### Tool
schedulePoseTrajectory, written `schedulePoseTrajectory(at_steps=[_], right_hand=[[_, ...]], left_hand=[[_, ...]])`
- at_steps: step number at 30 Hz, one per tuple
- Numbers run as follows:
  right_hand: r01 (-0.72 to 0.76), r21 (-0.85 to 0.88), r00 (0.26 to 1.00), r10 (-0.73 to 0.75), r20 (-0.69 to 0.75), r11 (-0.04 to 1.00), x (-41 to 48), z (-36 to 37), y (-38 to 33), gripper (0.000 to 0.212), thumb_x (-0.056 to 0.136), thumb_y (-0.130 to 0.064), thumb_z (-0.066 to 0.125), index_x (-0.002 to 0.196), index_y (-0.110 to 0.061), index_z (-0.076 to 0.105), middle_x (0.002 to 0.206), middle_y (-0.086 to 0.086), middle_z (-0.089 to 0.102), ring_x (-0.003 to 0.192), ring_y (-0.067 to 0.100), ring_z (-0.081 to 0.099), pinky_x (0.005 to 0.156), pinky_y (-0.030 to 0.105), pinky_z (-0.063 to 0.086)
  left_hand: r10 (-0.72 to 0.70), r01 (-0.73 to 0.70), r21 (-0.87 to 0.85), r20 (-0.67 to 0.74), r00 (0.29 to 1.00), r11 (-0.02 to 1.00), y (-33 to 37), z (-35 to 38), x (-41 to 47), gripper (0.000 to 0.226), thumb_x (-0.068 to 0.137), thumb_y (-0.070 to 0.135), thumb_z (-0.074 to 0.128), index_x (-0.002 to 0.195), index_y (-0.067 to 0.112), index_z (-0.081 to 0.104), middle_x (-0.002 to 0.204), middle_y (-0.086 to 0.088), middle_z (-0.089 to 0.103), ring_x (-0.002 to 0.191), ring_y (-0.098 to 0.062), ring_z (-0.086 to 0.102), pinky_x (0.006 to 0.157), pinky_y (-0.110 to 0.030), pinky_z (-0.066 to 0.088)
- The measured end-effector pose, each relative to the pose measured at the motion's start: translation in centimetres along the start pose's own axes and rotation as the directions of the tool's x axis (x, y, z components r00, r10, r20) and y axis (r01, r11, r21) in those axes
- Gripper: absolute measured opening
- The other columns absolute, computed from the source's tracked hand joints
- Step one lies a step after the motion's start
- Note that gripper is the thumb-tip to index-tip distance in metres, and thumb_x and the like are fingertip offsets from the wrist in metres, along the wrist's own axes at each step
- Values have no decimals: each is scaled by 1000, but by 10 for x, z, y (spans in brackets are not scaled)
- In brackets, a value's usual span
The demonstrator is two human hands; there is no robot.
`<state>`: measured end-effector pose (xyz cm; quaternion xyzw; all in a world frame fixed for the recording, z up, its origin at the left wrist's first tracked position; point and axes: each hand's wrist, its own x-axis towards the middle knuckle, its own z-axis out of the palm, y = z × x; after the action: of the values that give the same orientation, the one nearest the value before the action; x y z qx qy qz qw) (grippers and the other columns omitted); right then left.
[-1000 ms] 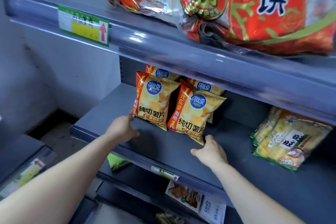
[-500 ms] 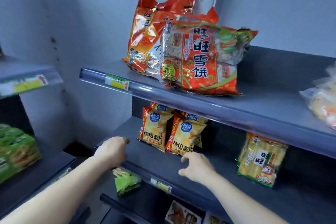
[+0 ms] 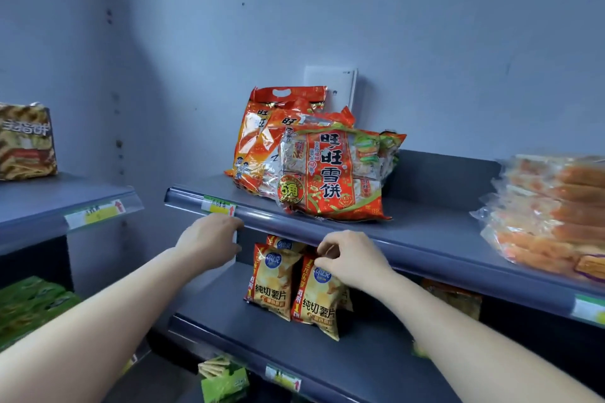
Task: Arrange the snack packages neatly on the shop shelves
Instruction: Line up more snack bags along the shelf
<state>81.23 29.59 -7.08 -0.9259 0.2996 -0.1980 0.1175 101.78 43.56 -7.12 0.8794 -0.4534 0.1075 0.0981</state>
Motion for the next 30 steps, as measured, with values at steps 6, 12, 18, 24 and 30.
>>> schedulePoseTrajectory(at_steps=[6, 12, 18, 24, 30], right_hand=[[-105, 61, 985, 112, -132, 993, 27, -53, 15, 15, 82, -35, 69, 93, -25, 69, 95, -9, 67, 90, 14, 62, 78, 33, 54], [-273, 180, 939, 302, -164, 945, 58, -71, 41, 42, 82, -38, 70, 120, -23, 58, 121, -4, 59, 104, 17, 58, 80, 31, 49], [-355, 460, 899, 432, -71, 814, 99, -66, 62, 68, 83, -33, 72, 139, -15, 38, 126, 1, 56, 109, 21, 59, 92, 36, 50], [-382, 624, 804, 578, -139, 681, 131, -64, 79, 47, 91, -54, 53, 92, -8, 65, 92, -1, 69, 86, 20, 64, 77, 37, 54], [-441, 758, 732, 681, -4, 480, 165, -52, 125, 65, 72, -48, 76, 116, -4, 58, 113, 11, 67, 103, 29, 63, 87, 45, 55]], left_hand=[[77, -74, 30, -97, 992, 997, 24, -42, 31, 43, 91, 34, 59, 132, 24, 54, 130, 1, 59, 117, -21, 56, 91, -35, 50], [96, -113, -139, -120, 988, 984, 45, -48, 80, 67, 92, 56, 50, 142, 14, 39, 140, -7, 51, 125, -25, 50, 96, -37, 44], [43, -22, -528, 27, 999, 849, 57, -40, 133, 87, 82, 64, 59, 144, 11, 29, 134, -9, 54, 114, -26, 56, 82, -33, 49], [69, 154, -883, 205, 976, 444, 53, -30, 173, 78, 68, 23, 87, 127, 11, 36, 101, -7, 62, 87, -25, 67, 72, -41, 59], [138, 147, -936, 199, 970, 320, 47, -25, 189, 76, 66, 9, 86, 125, 14, 40, 112, -14, 65, 88, -29, 69, 70, -41, 60]])
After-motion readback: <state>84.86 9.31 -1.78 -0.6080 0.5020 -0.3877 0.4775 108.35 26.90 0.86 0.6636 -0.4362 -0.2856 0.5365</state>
